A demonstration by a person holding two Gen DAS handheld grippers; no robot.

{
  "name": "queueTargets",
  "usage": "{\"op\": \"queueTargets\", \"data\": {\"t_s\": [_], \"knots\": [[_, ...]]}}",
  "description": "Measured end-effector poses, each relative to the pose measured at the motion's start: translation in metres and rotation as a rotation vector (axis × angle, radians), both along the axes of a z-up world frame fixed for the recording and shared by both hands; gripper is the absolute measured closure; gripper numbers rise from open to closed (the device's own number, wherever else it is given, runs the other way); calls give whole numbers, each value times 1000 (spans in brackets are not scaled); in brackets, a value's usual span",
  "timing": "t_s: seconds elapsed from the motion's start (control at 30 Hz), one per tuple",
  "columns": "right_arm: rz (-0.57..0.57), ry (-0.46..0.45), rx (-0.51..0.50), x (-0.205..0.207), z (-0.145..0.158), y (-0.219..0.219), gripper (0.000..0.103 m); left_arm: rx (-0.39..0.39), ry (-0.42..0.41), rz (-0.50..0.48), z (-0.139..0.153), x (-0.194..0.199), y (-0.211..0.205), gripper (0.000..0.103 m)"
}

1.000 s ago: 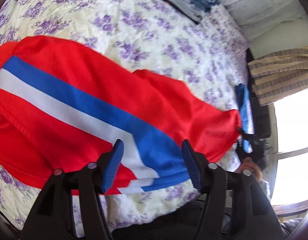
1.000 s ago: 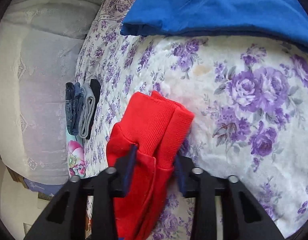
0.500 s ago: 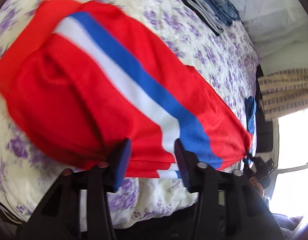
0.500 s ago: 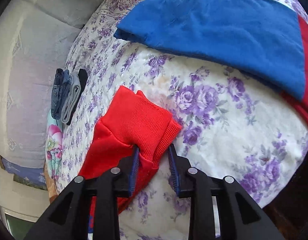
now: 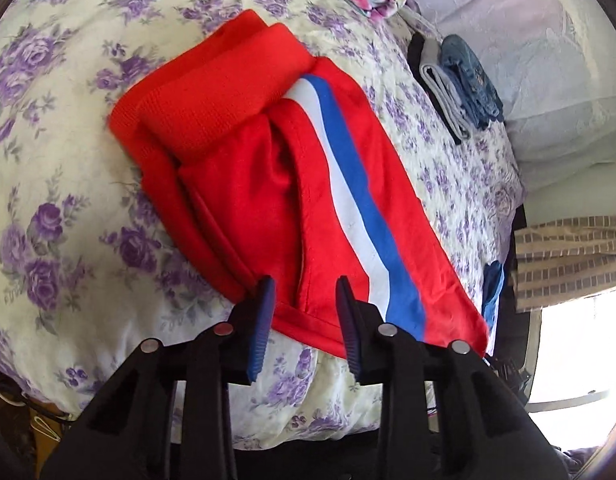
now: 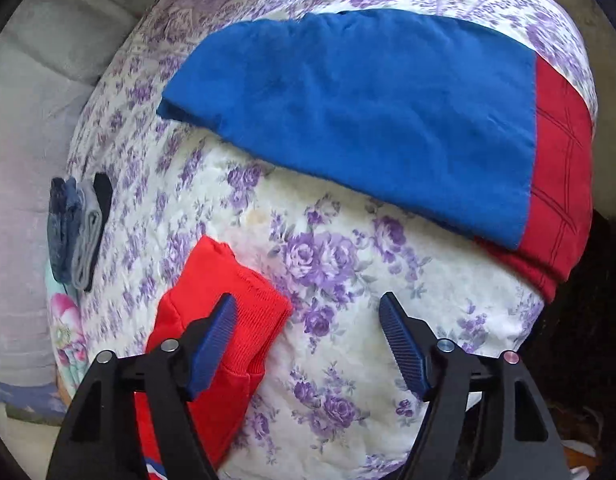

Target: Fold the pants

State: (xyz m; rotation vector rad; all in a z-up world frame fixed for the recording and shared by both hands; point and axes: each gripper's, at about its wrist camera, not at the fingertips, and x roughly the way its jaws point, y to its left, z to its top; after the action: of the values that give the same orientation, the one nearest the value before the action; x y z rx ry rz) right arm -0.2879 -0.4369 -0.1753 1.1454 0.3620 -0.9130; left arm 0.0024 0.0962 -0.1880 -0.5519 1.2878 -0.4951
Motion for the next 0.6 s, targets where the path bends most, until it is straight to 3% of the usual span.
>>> {"op": "queueTargets", "data": {"t_s": [0.03, 0.1, 0.17, 0.23, 0.3, 0.4, 0.47, 0.53, 0.6], "knots": [[-27, 4, -52, -2, 9, 2, 37, 0, -8, 8, 3, 0, 1, 73], [91, -41, -180, 19, 39, 8, 40, 36, -36, 31, 9, 2, 4, 73], [375, -85, -295, 70, 69, 24, 40, 72, -55, 89, 14, 8, 16, 73], [700, -148, -332, 133, 89, 49, 40, 66, -21, 166, 13, 17, 32, 77], [964, -206, -289, 196, 98, 74, 40, 57, -36, 204, 22, 18, 36, 77], [1261, -211, -203, 285, 96, 112, 54, 95, -134, 179, 46, 17, 19, 66], [1389, -156, -172, 333, 88, 137, 63, 101, -161, 178, 54, 20, 8, 64], [1487, -111, -113, 373, 76, 151, 66, 114, -164, 174, 54, 26, -3, 60], [1552, -67, -57, 398, 64, 164, 67, 191, -136, 186, 41, 32, -6, 60]]}}
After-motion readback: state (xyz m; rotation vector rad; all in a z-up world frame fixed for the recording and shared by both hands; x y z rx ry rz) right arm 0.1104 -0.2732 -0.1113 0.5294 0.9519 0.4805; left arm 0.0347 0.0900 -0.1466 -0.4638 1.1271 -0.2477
